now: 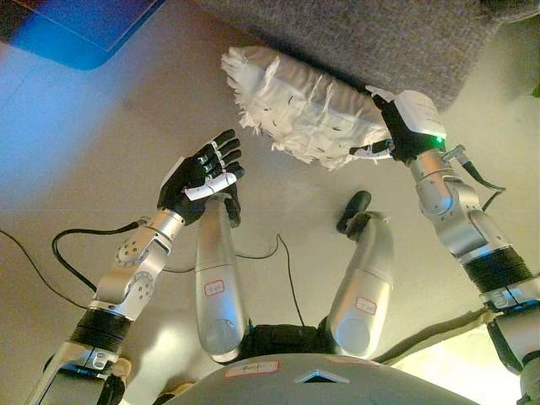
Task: Pick up the pillow and put it on the sofa.
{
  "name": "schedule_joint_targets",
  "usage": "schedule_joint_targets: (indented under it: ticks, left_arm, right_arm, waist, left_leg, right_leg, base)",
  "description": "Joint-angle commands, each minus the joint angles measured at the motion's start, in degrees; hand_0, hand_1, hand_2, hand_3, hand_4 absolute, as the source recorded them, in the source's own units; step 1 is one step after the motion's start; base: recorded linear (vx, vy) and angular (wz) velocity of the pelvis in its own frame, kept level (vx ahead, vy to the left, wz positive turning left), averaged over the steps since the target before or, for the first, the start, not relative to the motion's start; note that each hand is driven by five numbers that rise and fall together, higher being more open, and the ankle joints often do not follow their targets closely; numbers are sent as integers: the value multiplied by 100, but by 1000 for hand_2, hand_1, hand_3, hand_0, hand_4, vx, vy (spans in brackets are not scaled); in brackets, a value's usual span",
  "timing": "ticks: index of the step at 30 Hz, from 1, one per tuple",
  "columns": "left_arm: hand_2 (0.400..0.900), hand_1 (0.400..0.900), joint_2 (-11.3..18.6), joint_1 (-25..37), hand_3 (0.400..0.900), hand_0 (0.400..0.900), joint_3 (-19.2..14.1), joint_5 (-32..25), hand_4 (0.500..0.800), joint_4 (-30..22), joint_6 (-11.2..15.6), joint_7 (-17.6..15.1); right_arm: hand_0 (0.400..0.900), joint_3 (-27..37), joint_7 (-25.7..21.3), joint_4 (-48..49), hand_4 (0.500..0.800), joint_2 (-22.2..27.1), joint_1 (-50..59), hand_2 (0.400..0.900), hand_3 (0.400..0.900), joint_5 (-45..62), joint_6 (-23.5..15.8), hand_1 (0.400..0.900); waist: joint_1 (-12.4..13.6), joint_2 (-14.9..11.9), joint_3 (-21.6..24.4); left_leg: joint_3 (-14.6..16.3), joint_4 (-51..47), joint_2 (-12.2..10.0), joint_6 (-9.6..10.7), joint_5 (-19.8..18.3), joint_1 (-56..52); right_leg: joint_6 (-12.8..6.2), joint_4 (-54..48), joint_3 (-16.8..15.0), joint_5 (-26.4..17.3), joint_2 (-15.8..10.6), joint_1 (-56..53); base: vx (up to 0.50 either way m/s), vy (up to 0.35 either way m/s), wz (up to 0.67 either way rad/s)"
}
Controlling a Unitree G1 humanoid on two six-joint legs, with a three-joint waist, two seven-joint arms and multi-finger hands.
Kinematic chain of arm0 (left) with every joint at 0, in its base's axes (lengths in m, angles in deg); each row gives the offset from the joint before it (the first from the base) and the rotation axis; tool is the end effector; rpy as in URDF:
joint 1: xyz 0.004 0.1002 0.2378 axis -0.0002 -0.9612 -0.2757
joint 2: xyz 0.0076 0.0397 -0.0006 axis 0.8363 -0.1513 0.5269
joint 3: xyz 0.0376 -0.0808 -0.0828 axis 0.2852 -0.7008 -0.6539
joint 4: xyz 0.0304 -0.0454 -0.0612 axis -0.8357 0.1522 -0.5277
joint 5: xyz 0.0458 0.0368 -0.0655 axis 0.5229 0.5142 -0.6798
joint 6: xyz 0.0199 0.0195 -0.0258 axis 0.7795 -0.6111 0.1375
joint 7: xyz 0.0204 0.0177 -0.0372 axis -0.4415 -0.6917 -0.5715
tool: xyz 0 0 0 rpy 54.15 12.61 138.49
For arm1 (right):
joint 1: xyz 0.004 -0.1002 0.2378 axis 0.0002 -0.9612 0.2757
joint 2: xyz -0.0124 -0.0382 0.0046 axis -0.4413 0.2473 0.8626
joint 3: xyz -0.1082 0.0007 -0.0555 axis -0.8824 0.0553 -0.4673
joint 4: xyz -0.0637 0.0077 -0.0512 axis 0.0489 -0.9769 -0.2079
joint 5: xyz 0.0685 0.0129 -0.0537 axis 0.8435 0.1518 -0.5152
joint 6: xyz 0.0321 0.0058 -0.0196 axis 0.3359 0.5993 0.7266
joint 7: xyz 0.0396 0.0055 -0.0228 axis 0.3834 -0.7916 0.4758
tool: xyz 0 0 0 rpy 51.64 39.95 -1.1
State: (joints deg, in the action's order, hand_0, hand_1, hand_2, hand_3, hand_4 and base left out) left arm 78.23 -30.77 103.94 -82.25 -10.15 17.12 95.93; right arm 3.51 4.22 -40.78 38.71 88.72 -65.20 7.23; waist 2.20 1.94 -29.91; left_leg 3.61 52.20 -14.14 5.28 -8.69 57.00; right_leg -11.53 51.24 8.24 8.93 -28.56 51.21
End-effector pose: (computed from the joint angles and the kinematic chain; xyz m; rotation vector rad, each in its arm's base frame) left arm 0.1959 0.2381 0.0451 -0.2013 0.0464 -0.3556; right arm 0.2669 -0.2438 0.1061 -1.2258 -0.1696 0.0456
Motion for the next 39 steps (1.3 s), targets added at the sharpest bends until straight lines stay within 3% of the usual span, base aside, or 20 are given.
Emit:
schedule_joint_targets:
  ticks: [1, 8, 16, 24, 29, 30, 32, 39]
  left_arm:
    - [900, 900, 35, 25, 900, 900, -112, -293, 800, -866, 411, 166]
    - [900, 900, 40, -60, 900, 900, -178, -332, 800, -1035, 359, 205]
    - [900, 900, 36, -100, 900, 900, -203, -360, 800, -993, 256, 109]
    - [900, 900, 16, -138, 900, 900, -89, -274, 800, -986, 293, 126]
    - [900, 900, -32, -92, 900, 900, 56, -202, 800, -943, 305, 68]
    - [900, 900, -38, -88, 900, 900, 63, -190, 800, -940, 291, 61]
    - [900, 900, -54, -57, 900, 900, 85, -160, 800, -933, 228, 80]
    - [900, 900, -156, -144, 900, 900, 138, -44, 800, -1006, 7, 50]
  right_arm:
    - [900, 172, -334, 274, 800, 223, 485, 900, 900, 111, -82, 900]
    - [900, 135, -272, 132, 800, 117, 728, 900, 900, 143, -35, 900]
    - [900, -30, -293, -495, 800, -80, 1096, 900, 900, 200, 26, 900]
    - [900, -296, -416, -1389, 800, -304, 1545, 900, 900, 353, 435, 900]
    - [900, -506, -288, -2012, 800, -458, 1883, 900, 900, 752, 1044, 900]
    - [400, -519, -274, -2082, 500, -497, 1912, 400, 400, 800, 1097, 400]
    - [400, -539, -176, -2202, 500, -643, 1963, 400, 400, 754, 1377, 400]
    - [400, -493, -106, -2170, 500, -888, 1960, 400, 400, 747, 1666, 400]
  waist:
    - [125, 208, 48]
    - [167, 271, 16]
    - [259, 337, 15]
    - [449, 466, 12]
    - [564, 546, 11]
    - [578, 551, 11]
    - [614, 559, 11]
    - [632, 579, 11]
  left_leg:
    - [-98, 843, -438, 149, -1007, -167]
    - [-370, 2202, -517, 196, -1480, 626]
    - [-676, 3060, -584, 285, -1748, 1102]
    - [-957, 3676, -608, 343, -1987, 1297]
    - [-1087, 4059, -518, 372, -2127, 1400]
    - [-1097, 4075, -497, 371, -2130, 1411]
    - [-1104, 4146, -431, 371, -2150, 1432]
    - [-1177, 4276, -428, 397, -2114, 1356]
  right_leg:
    - [143, 677, -191, 16, -94, 675]
    - [169, 1870, -522, 454, -186, 1502]
    - [203, 2755, -943, 794, -316, 1991]
    - [268, 3786, -1190, 1330, -398, 2254]
    - [337, 4312, -1247, 1583, -377, 2374]
    - [341, 4342, -1251, 1598, -367, 2391]
    - [355, 4416, -1248, 1612, -345, 2414]
    - [332, 4503, -1280, 1554, -388, 2319]
  base:
    - [99, 47, 4]
    - [15, 42, 5]
    - [24, 27, 7]
    - [35, -13, 20]
    - [33, -18, 18]
    - [22, -18, 9]
    - [13, -39, 9]
    - [33, -25, 4]
